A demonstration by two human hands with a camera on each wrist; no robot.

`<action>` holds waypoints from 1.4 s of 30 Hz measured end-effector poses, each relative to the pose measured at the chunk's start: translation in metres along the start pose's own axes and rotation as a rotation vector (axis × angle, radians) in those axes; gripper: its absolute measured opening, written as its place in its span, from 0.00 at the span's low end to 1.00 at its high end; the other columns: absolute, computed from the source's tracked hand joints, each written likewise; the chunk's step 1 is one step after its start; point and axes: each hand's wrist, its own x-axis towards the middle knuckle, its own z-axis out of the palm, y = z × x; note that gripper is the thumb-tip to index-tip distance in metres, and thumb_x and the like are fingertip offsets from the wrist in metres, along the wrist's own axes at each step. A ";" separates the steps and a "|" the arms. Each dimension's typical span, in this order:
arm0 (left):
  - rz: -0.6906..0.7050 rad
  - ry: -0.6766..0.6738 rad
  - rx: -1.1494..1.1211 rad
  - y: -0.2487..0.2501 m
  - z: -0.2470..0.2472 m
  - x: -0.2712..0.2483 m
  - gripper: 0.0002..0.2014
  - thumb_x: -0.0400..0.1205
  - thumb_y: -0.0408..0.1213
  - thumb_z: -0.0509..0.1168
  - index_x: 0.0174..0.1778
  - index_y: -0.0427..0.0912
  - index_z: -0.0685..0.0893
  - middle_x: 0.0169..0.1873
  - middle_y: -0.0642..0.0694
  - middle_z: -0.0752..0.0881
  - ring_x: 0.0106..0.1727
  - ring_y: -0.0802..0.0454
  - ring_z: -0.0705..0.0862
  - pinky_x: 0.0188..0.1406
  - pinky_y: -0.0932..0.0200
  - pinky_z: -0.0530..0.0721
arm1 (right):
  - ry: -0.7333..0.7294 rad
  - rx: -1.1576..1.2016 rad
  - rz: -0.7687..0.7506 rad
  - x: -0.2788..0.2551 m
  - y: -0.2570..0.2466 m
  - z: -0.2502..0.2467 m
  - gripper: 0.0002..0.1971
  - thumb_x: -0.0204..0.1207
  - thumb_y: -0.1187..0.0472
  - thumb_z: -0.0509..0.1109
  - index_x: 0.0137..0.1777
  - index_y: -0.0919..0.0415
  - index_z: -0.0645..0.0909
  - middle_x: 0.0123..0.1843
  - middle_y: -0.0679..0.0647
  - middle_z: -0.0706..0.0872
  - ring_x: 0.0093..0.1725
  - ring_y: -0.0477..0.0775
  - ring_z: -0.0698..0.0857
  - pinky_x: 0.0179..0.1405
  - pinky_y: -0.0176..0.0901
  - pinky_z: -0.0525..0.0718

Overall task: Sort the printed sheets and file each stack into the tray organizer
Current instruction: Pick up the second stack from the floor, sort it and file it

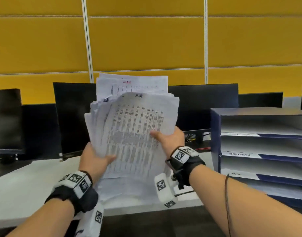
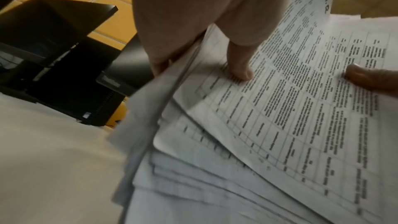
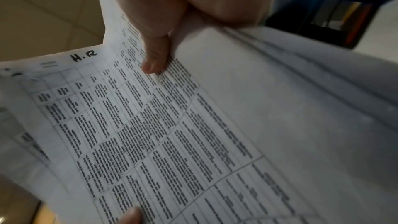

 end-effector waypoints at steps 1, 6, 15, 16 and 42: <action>0.001 0.003 -0.019 0.001 0.005 0.001 0.26 0.70 0.32 0.80 0.62 0.42 0.78 0.52 0.49 0.85 0.53 0.50 0.83 0.55 0.56 0.78 | -0.003 0.003 -0.013 0.003 -0.003 -0.004 0.23 0.61 0.65 0.83 0.57 0.64 0.85 0.52 0.55 0.91 0.50 0.53 0.90 0.55 0.48 0.87; 0.059 -0.050 -0.152 0.007 0.015 0.014 0.15 0.74 0.37 0.77 0.53 0.56 0.85 0.49 0.55 0.89 0.54 0.53 0.87 0.54 0.56 0.84 | -0.025 -0.052 -0.009 0.018 0.009 -0.020 0.20 0.60 0.65 0.84 0.53 0.58 0.85 0.51 0.55 0.91 0.51 0.55 0.89 0.57 0.59 0.86; 0.041 0.085 -0.276 0.018 0.031 0.032 0.12 0.78 0.47 0.72 0.57 0.54 0.83 0.51 0.54 0.88 0.55 0.54 0.86 0.58 0.52 0.83 | -0.141 -0.084 -0.034 0.031 0.009 -0.016 0.23 0.67 0.66 0.80 0.62 0.58 0.79 0.55 0.53 0.87 0.54 0.53 0.86 0.57 0.51 0.85; 0.040 0.091 -0.261 0.016 0.034 0.033 0.15 0.77 0.46 0.73 0.59 0.52 0.82 0.51 0.53 0.88 0.55 0.53 0.87 0.58 0.51 0.84 | -0.163 -0.105 -0.042 0.032 0.007 -0.017 0.24 0.68 0.67 0.79 0.63 0.59 0.77 0.54 0.52 0.86 0.53 0.51 0.85 0.53 0.46 0.85; 0.097 0.091 -0.128 0.038 0.055 0.039 0.22 0.74 0.50 0.75 0.59 0.52 0.75 0.48 0.55 0.84 0.49 0.55 0.86 0.52 0.49 0.87 | -0.099 -0.124 -0.124 0.032 0.001 -0.025 0.24 0.69 0.71 0.73 0.64 0.56 0.74 0.56 0.52 0.84 0.54 0.50 0.85 0.54 0.47 0.86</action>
